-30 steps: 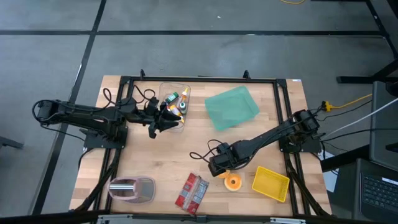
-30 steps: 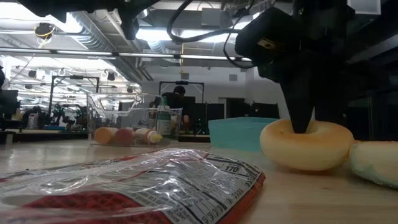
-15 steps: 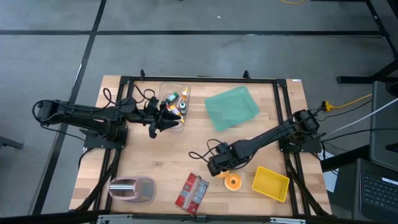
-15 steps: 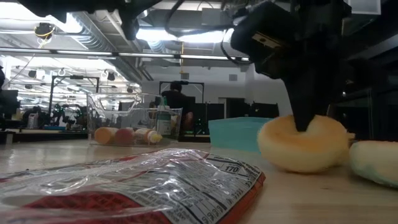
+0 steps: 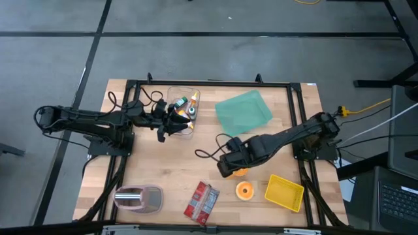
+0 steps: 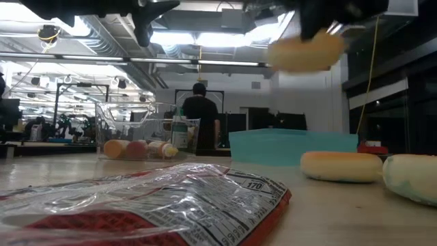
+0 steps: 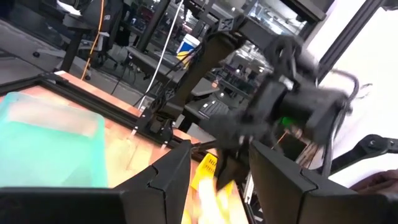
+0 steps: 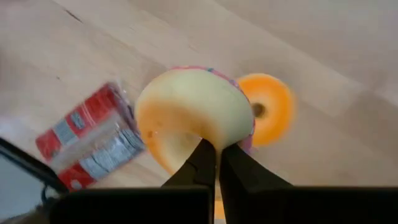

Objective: Pick & Place Food Item
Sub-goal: Put the pink donut into the yellow bin

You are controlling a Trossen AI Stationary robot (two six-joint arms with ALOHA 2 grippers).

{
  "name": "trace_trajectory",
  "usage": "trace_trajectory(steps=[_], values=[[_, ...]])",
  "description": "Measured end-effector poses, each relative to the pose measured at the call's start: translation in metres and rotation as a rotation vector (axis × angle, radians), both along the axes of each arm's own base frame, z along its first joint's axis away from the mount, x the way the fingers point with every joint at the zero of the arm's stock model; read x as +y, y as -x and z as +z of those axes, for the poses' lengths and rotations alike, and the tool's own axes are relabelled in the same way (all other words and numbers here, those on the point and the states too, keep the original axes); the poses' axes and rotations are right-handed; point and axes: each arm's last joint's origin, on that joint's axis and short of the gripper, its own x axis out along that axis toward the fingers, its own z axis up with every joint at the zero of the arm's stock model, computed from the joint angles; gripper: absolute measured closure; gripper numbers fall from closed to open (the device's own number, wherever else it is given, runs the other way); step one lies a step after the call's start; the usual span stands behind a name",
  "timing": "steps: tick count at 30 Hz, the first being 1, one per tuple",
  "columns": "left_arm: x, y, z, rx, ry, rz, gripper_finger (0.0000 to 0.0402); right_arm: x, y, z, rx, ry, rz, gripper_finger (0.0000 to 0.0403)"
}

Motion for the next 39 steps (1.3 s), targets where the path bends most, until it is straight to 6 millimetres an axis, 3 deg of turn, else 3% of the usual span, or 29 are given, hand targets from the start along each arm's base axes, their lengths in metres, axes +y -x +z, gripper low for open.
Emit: trace_trajectory(steps=[7,13,21,26,30,39], values=[[0.0,0.0,-0.002,0.024,-0.001,-0.004,0.0245,0.002,0.04,0.057,0.106,0.011,0.071,0.0401],[0.0,0.0,-0.002,0.023,0.0,-0.006,0.0245,0.022,0.079,0.064,0.187,-0.08,0.086,0.0401],[0.0,0.0,-0.003,0.028,0.003,-0.006,0.0245,0.062,0.12,0.024,0.385,-0.141,0.086,0.0401],[0.0,0.0,-0.003,0.028,0.003,-0.006,0.0245,0.075,0.138,-0.011,0.329,-0.201,0.045,0.0401],[0.0,0.0,-0.003,0.029,0.019,-0.012,0.0245,0.073,0.157,-0.033,0.202,-0.209,-0.082,0.0401],[-0.001,0.0,-0.003,0.03,0.033,-0.034,0.0245,0.054,0.197,-0.047,0.185,-0.211,-0.158,0.0402]])
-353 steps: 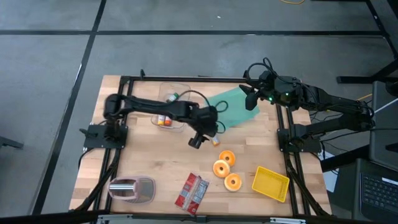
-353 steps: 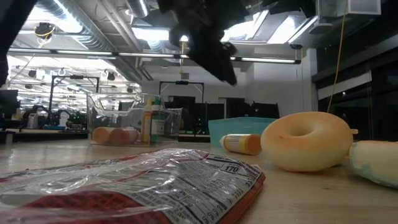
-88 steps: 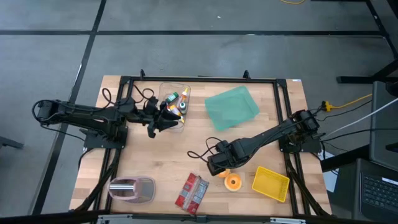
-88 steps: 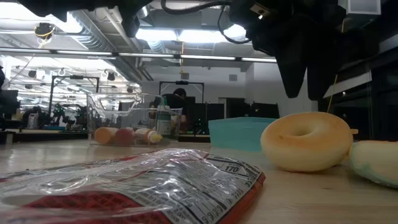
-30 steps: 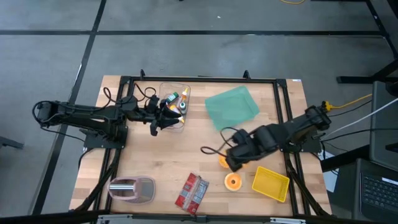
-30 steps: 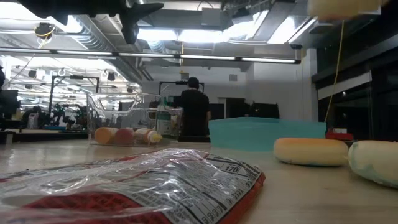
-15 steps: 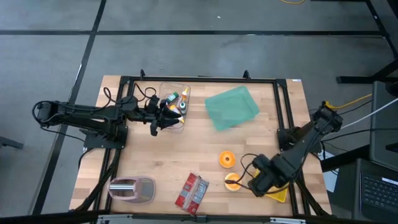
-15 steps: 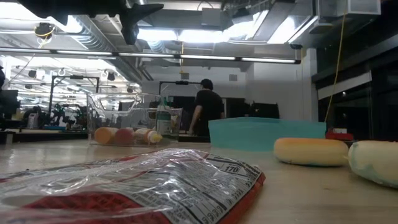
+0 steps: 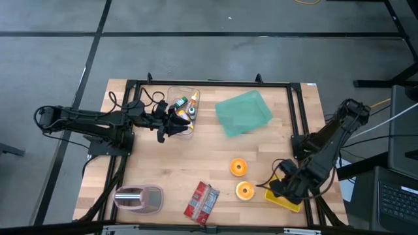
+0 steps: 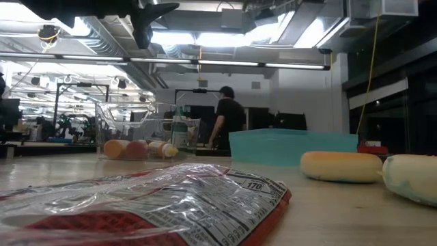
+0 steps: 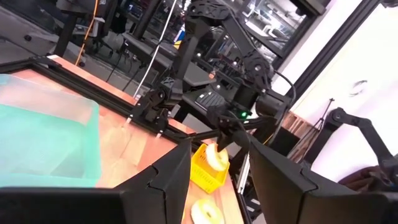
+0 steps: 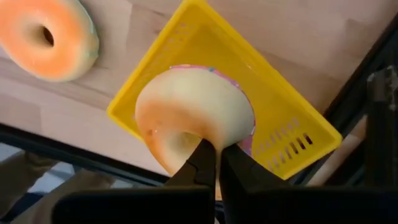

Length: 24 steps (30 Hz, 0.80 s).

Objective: Pick & Place Food Item
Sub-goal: Put the pink donut into the yellow bin

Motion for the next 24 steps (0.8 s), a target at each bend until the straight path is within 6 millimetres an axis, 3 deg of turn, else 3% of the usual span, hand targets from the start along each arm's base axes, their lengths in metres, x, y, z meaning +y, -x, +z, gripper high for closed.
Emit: trace_trajectory(steps=[11,24], values=[[0.0,0.0,0.0,0.001,-0.002,0.007,0.0245,-0.006,0.007,-0.035,-0.005,-0.025,-0.009,0.0402],[0.001,0.0,-0.002,0.019,0.006,0.026,0.0245,-0.007,0.008,-0.058,-0.044,-0.078,-0.004,0.0402]])
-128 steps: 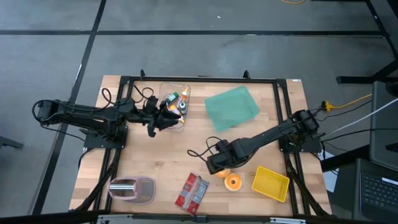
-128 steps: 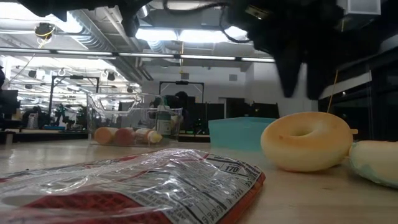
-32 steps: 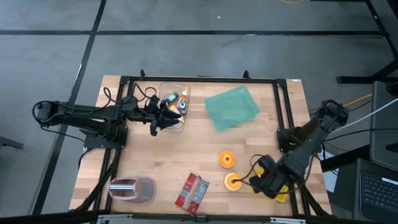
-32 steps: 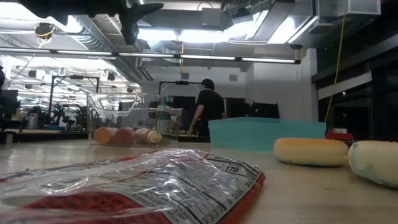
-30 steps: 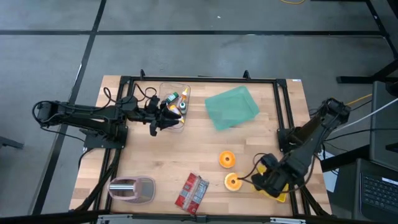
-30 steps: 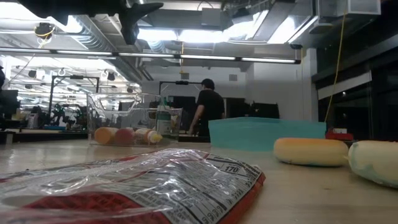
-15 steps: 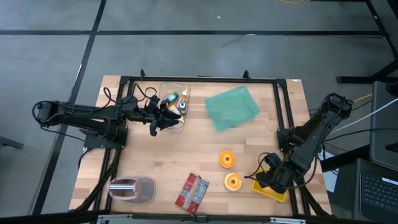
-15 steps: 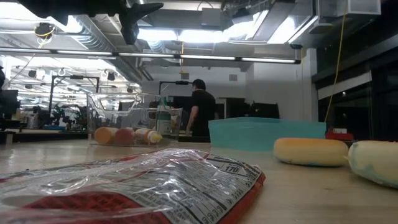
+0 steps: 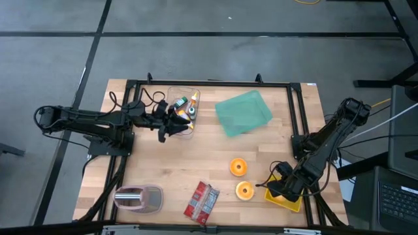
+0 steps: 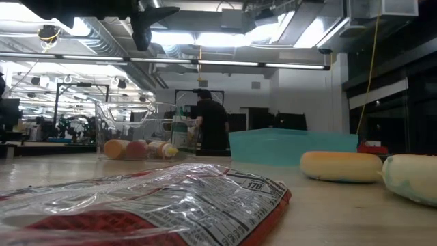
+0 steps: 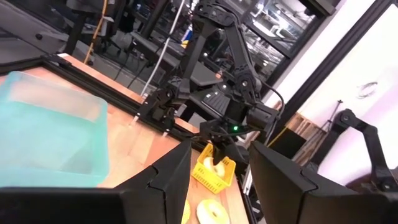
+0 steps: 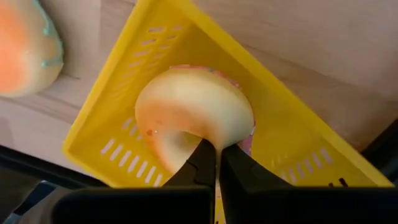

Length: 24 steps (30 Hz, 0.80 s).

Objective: Pick & Place Food Item
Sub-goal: Put the pink donut into the yellow bin, then put the top blue donut into the yellow bin

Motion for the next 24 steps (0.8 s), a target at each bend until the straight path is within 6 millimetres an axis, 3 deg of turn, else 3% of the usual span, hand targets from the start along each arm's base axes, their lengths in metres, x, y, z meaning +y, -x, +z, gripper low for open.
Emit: trace_trajectory(steps=[7,17,24], values=[[0.0003,0.0,0.0,0.0,0.0,0.009,0.0245,-0.0003,0.0003,-0.0014,0.001,-0.002,-0.004,0.0382],[0.0003,0.0,0.0,0.0,0.0,0.009,0.0245,0.0003,-0.0013,-0.001,-0.003,-0.018,-0.008,0.0209],[0.0003,0.0,0.0,0.0,0.0,0.009,0.0245,0.0025,-0.0021,0.003,0.016,-0.04,-0.011,0.016]])
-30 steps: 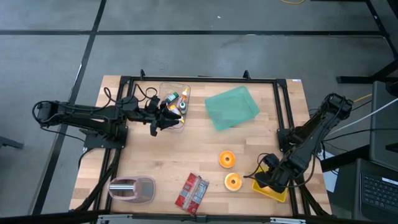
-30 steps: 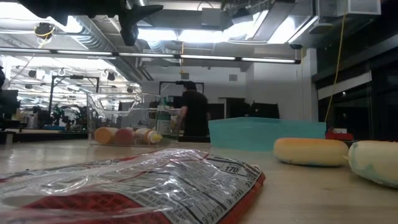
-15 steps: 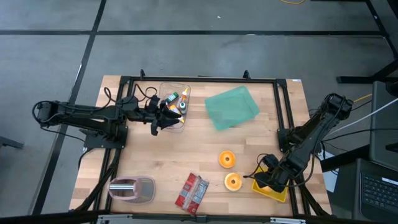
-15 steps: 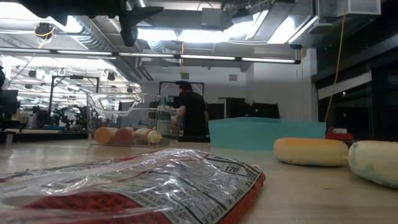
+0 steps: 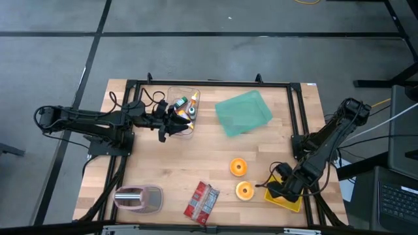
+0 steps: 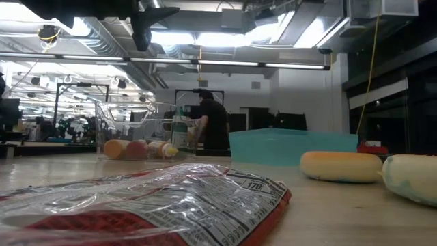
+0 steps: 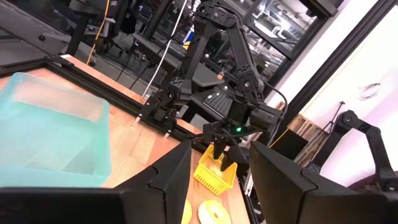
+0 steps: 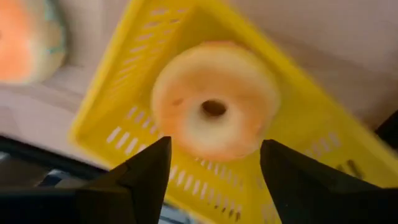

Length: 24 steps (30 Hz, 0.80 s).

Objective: Pick & Place Food Item
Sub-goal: Put the top blue donut into the yellow bin

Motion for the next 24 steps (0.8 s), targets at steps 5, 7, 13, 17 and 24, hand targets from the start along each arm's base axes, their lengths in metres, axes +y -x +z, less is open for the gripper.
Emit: trace_trajectory(steps=[5,7,13,17,24], values=[[0.0,0.0,0.0,0.0,0.0,0.0,0.0245,0.005,-0.008,0.018,-0.063,0.004,-0.023,0.0166],[0.0,0.0,0.0,0.0,0.0,0.0,0.0245,0.005,-0.013,0.03,-0.099,0.026,-0.039,0.0171],[0.0,0.0,0.0,0.0,0.0,0.001,0.0245,0.001,-0.035,0.067,-0.298,0.127,-0.122,0.018],[0.0,0.0,0.0,0.0,0.0,0.001,0.0245,-0.01,-0.056,0.088,-0.513,0.239,-0.244,0.0182],[0.0,0.0,0.0,-0.004,-0.001,0.0,0.0245,-0.045,-0.097,0.086,-0.488,0.276,-0.201,0.0182]])
